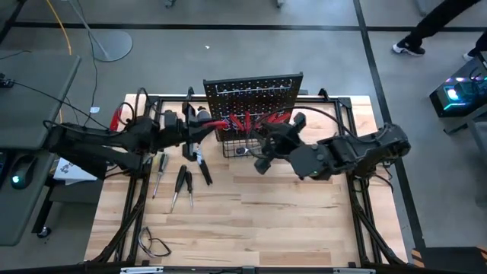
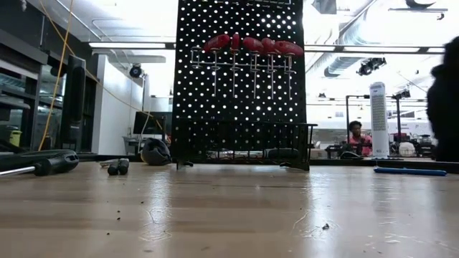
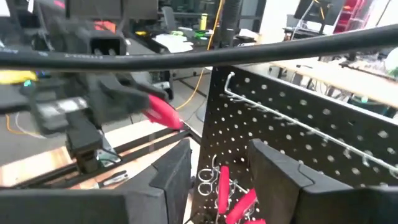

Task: Hang tools onto peg board
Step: Hang the red allen wrench on the peg board, then hang the black screwdriver on the peg board

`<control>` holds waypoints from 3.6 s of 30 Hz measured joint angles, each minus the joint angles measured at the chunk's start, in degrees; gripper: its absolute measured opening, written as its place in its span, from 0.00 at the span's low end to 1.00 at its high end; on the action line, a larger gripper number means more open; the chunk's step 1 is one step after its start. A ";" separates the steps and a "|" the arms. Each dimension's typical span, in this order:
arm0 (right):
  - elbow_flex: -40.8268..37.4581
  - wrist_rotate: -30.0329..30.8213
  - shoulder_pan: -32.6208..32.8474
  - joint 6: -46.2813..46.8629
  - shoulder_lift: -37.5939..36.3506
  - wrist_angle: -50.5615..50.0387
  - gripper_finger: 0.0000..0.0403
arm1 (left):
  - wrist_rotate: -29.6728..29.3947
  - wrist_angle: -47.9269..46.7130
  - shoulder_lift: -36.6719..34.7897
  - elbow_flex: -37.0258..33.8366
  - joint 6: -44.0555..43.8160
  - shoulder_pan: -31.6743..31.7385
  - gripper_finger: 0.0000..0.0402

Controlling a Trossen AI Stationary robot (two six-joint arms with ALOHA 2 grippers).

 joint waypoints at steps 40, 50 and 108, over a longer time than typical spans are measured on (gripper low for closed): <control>0.00 -0.55 1.17 9.04 -0.15 -1.36 0.38 | 9.91 -1.01 7.55 0.01 7.63 17.11 0.29; 0.00 -0.84 1.21 8.84 -0.15 -1.34 0.38 | 10.12 -0.73 7.27 0.03 2.87 16.91 0.53; 0.00 -5.96 0.78 8.22 -0.14 -13.91 0.38 | -5.77 -80.15 29.35 0.03 -108.14 -17.13 0.47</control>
